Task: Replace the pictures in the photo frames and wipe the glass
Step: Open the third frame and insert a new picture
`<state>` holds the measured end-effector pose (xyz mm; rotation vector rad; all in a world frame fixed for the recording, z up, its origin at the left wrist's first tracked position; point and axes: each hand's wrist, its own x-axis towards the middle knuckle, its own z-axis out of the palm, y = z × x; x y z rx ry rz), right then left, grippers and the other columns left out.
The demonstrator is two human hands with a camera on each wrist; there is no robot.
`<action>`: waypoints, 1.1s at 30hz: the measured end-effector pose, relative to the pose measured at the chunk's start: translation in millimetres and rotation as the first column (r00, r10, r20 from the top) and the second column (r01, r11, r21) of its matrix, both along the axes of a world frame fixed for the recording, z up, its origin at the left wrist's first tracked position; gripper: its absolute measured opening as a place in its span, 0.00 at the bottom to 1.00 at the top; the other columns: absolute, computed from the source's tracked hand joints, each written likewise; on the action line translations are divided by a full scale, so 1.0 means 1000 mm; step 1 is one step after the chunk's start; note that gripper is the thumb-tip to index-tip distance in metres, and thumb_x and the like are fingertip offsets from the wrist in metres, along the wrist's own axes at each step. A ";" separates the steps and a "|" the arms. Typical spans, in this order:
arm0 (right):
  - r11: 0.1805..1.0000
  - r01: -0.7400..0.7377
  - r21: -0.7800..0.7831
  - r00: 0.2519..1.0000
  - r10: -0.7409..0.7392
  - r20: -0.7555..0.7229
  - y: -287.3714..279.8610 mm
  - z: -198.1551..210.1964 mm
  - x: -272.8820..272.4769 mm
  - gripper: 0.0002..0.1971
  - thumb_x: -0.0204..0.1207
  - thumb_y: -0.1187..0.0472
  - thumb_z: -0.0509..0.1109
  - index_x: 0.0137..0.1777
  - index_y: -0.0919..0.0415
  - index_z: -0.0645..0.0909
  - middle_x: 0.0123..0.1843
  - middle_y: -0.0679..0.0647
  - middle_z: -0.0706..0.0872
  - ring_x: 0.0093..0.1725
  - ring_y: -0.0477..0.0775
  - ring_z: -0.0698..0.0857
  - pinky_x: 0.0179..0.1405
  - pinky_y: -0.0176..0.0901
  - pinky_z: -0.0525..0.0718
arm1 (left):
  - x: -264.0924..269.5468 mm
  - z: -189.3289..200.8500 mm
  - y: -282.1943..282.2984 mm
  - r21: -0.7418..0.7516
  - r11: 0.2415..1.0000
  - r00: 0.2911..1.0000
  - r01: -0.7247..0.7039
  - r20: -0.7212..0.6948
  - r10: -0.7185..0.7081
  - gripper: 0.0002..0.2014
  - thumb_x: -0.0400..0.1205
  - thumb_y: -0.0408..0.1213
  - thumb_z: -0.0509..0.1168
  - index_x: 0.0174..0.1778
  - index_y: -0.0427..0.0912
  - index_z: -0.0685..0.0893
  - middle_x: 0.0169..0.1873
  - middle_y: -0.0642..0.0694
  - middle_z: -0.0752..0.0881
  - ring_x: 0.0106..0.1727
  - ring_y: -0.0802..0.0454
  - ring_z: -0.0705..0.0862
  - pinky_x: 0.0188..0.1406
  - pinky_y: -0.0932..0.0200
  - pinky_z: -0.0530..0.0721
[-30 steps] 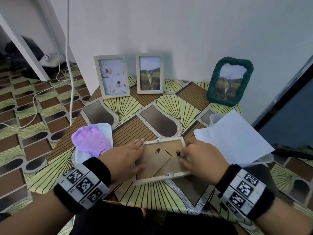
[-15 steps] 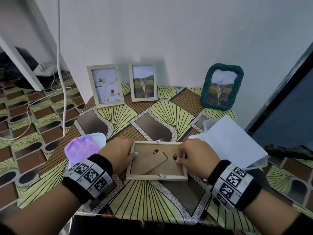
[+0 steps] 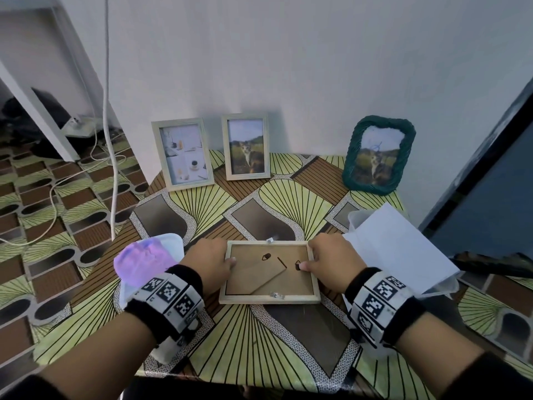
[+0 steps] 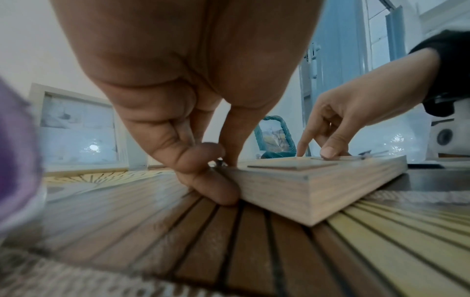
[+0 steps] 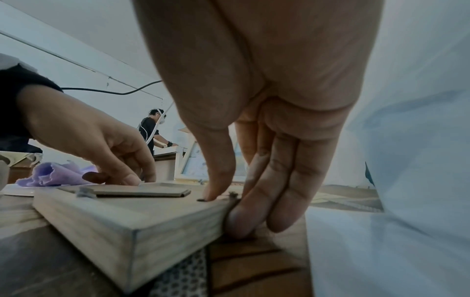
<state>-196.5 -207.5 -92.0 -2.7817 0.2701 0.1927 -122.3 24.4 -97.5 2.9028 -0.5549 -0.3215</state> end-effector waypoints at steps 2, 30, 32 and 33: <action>1.000 0.002 -0.008 1.000 -0.002 0.007 0.001 -0.001 0.001 0.20 0.76 0.48 0.74 0.33 0.52 0.67 0.43 0.52 0.79 0.47 0.55 0.79 0.43 0.43 0.72 | -0.001 -0.001 -0.003 0.029 1.000 1.000 0.001 0.009 -0.001 0.12 0.87 0.45 0.59 0.54 0.40 0.79 0.53 0.41 0.86 0.55 0.43 0.84 0.51 0.53 0.81; 0.913 0.114 0.391 0.993 -0.100 -0.055 -0.017 -0.002 -0.029 0.17 0.80 0.42 0.68 0.49 0.56 0.85 0.39 0.50 0.87 0.37 0.48 0.85 0.31 0.37 0.82 | 0.003 -0.007 0.012 -0.022 0.984 0.984 0.178 0.017 -0.178 0.26 0.81 0.47 0.66 0.75 0.50 0.70 0.69 0.44 0.73 0.70 0.45 0.74 0.70 0.51 0.74; 0.882 0.131 0.453 0.991 -0.106 -0.081 -0.014 0.001 -0.036 0.17 0.80 0.43 0.69 0.49 0.59 0.86 0.39 0.58 0.89 0.31 0.50 0.86 0.25 0.40 0.83 | -0.004 -0.011 0.013 0.033 0.969 0.967 0.245 0.069 -0.247 0.27 0.83 0.47 0.62 0.79 0.48 0.66 0.80 0.41 0.63 0.81 0.43 0.62 0.79 0.48 0.65; 0.874 0.129 0.468 0.991 -0.098 -0.090 -0.013 0.002 -0.039 0.18 0.80 0.44 0.69 0.49 0.60 0.86 0.39 0.60 0.89 0.28 0.50 0.86 0.24 0.42 0.85 | -0.007 -0.013 0.013 0.047 0.958 0.956 0.282 0.067 -0.285 0.28 0.85 0.46 0.59 0.82 0.48 0.63 0.85 0.44 0.55 0.85 0.46 0.54 0.81 0.46 0.62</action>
